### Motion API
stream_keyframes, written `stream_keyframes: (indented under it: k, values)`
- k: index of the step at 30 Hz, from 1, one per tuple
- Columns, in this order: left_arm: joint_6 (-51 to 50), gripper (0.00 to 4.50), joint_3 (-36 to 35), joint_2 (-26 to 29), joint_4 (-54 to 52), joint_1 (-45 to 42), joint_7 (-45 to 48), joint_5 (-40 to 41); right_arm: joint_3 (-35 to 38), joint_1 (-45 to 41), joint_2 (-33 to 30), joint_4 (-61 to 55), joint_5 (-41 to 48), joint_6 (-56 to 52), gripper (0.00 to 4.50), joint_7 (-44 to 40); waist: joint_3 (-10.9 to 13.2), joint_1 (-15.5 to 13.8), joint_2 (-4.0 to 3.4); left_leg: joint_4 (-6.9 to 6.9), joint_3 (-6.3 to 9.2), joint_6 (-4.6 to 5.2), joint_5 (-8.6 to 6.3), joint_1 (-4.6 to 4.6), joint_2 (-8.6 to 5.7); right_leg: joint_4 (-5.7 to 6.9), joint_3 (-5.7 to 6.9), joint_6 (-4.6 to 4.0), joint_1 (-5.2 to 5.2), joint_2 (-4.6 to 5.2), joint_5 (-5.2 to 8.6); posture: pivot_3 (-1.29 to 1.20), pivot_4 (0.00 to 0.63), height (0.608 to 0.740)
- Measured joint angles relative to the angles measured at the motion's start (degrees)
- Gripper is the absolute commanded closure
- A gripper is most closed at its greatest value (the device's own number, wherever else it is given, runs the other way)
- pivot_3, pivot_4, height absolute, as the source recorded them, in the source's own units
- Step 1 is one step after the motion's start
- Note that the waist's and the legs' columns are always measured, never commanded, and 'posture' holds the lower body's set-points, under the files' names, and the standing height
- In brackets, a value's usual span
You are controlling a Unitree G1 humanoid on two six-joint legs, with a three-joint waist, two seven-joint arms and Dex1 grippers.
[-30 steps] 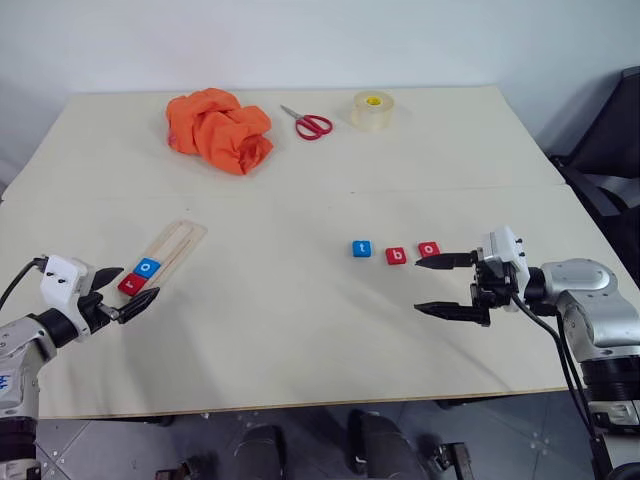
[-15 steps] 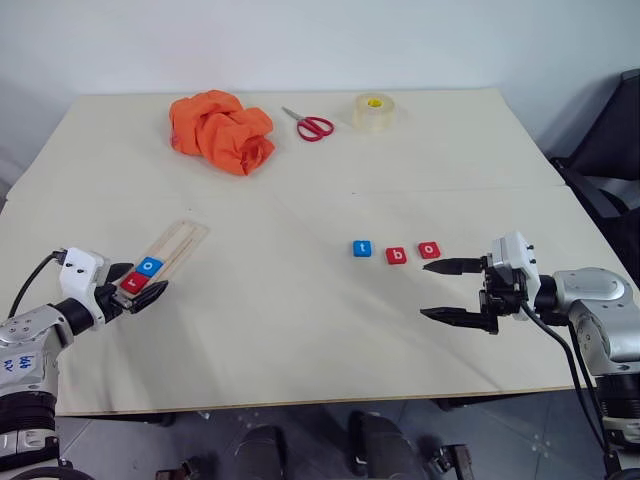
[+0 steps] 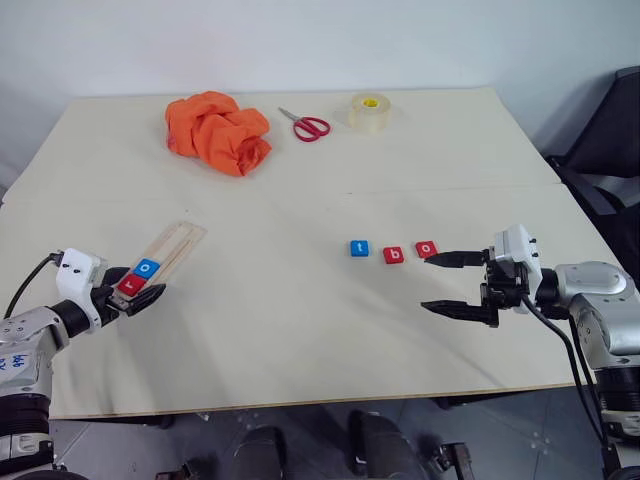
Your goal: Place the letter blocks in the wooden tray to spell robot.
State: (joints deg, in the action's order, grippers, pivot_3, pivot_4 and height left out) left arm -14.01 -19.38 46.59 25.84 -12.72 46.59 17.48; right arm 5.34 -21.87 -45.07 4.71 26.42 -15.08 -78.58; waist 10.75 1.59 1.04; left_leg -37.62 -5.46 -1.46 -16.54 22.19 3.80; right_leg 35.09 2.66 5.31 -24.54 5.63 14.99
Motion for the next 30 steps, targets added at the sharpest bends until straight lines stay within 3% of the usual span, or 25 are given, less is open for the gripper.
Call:
stream_keyframes:
  k: [5,18,24,30]
  values:
    - [-1.40,1.07,0.53,0.83,-0.78,0.39,0.43,-0.02,-0.12,-0.21,0.00,0.05,-0.01,0.04,0.00,0.01,-0.03,0.01,-0.05,0.00,-0.02,0.00,0.00,-0.02,0.00,0.00,-0.02,0.00,0.00,0.00,0.00,0.00,0.150,0.740]
    - [1.48,1.09,2.50,0.96,-5.31,2.02,5.29,-0.01,-0.13,-0.20,0.00,0.06,-0.26,0.16,0.00,0.12,-0.05,-0.20,-0.08,-0.01,-0.03,0.00,-0.01,0.00,-0.01,0.00,-0.04,0.00,0.00,0.03,0.00,0.00,0.150,0.740]
    - [-0.74,1.09,10.50,0.55,-15.46,0.96,10.16,0.01,-0.12,0.76,0.15,-0.20,-0.74,1.33,0.00,1.31,-0.04,-1.58,-0.07,-0.08,-0.02,0.01,-0.01,0.07,-0.02,-0.01,-0.04,0.00,-0.02,0.01,0.00,0.00,0.150,0.740]
    - [-2.90,1.09,16.75,0.00,-21.64,-2.25,12.95,-0.10,-0.08,4.56,0.84,-2.27,-0.73,2.31,0.00,3.89,-0.03,-1.16,-0.06,-0.06,0.47,0.12,0.08,0.32,-0.12,0.05,0.35,0.09,0.14,0.09,-0.04,0.00,0.150,0.740]
